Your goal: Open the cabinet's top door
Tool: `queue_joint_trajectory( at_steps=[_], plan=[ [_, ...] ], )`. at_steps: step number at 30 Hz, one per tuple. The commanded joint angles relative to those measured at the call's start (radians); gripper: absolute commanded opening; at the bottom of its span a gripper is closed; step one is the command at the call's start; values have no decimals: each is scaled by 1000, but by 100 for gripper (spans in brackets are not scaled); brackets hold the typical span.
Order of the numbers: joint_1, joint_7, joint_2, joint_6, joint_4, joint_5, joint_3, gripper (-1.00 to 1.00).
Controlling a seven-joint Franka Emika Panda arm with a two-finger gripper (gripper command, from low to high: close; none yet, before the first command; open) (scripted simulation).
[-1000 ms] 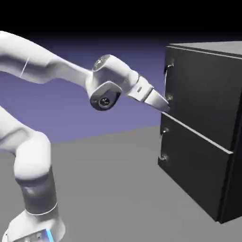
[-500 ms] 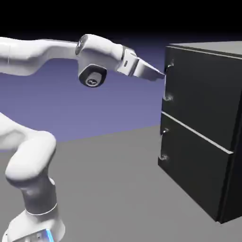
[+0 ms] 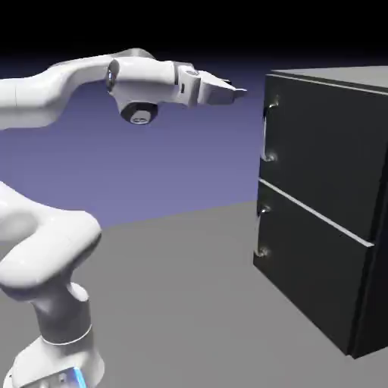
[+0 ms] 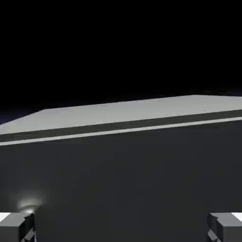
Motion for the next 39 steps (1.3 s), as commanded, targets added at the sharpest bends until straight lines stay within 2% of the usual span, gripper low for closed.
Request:
queue_joint_trajectory(
  at_steps=[1, 20, 27, 28, 39],
  plan=[
    [-20, -21, -14, -3, 10, 44, 22, 0],
    [-405, -422, -276, -61, 193, 870, 446, 0],
    [-579, -426, -283, -80, 341, 921, 499, 0],
    [-579, -426, -283, -80, 341, 921, 499, -100],
    [-325, -548, -319, -401, -22, 968, 367, -100]
  ],
)
